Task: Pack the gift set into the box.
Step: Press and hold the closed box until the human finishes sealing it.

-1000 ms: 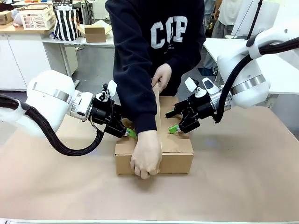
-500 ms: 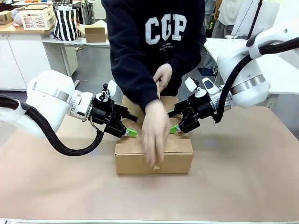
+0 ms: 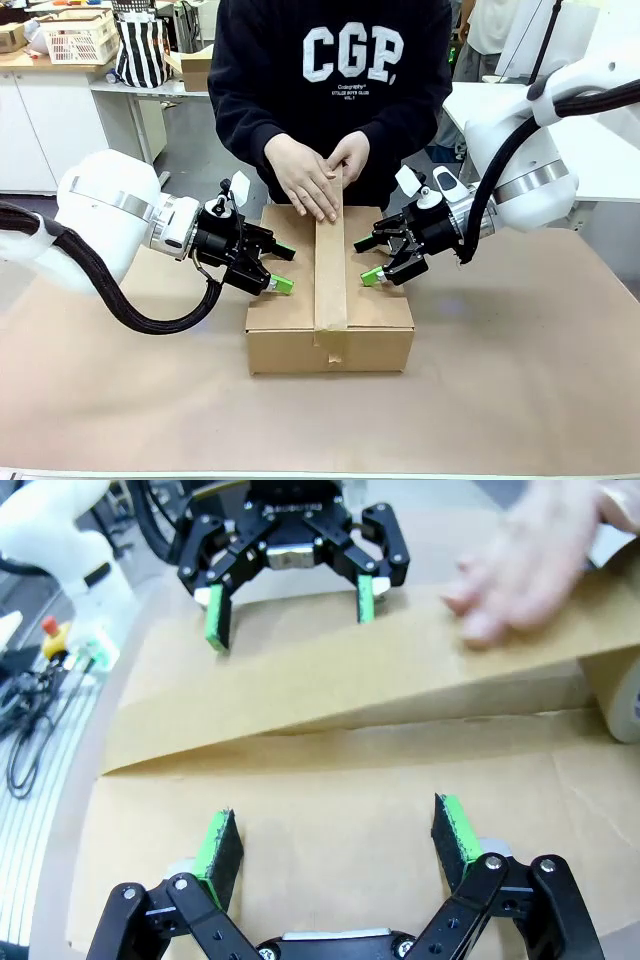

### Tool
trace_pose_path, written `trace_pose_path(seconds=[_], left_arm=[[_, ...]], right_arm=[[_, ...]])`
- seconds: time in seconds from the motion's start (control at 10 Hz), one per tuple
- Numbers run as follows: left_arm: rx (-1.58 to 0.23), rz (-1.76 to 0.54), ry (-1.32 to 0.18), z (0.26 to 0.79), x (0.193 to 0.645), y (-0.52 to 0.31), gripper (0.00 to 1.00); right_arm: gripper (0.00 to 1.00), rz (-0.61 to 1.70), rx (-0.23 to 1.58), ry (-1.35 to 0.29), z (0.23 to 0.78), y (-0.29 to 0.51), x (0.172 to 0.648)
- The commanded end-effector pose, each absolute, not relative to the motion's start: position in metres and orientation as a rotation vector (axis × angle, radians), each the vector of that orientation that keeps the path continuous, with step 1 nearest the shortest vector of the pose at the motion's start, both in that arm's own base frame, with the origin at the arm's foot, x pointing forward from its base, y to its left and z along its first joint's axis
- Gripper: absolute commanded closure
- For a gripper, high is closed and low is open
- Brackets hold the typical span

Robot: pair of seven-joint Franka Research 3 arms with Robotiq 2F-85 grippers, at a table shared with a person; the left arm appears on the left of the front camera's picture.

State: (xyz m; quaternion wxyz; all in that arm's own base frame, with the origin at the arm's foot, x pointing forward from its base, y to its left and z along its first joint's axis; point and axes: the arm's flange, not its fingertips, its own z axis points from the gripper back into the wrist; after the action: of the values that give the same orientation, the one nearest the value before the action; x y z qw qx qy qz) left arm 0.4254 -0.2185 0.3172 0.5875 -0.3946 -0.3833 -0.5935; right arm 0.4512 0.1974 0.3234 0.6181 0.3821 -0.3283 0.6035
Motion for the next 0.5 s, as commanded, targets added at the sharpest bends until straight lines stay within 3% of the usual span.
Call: trace_pose_path(seconds=[0.0,0.4], left_arm=[[-0.92,-1.379,-0.888,0.3147,0.4245,-0.2175,0.0],[-0.92,-1.379,-0.888,0.3147,0.4245,-0.2175,0.0]], right_arm=[[0.0,1.389,0.878,-0.754,0.3226,0.1974,0.4505],[0.0,1.389,0.878,-0.754,0.3226,0.1974,0.4505]])
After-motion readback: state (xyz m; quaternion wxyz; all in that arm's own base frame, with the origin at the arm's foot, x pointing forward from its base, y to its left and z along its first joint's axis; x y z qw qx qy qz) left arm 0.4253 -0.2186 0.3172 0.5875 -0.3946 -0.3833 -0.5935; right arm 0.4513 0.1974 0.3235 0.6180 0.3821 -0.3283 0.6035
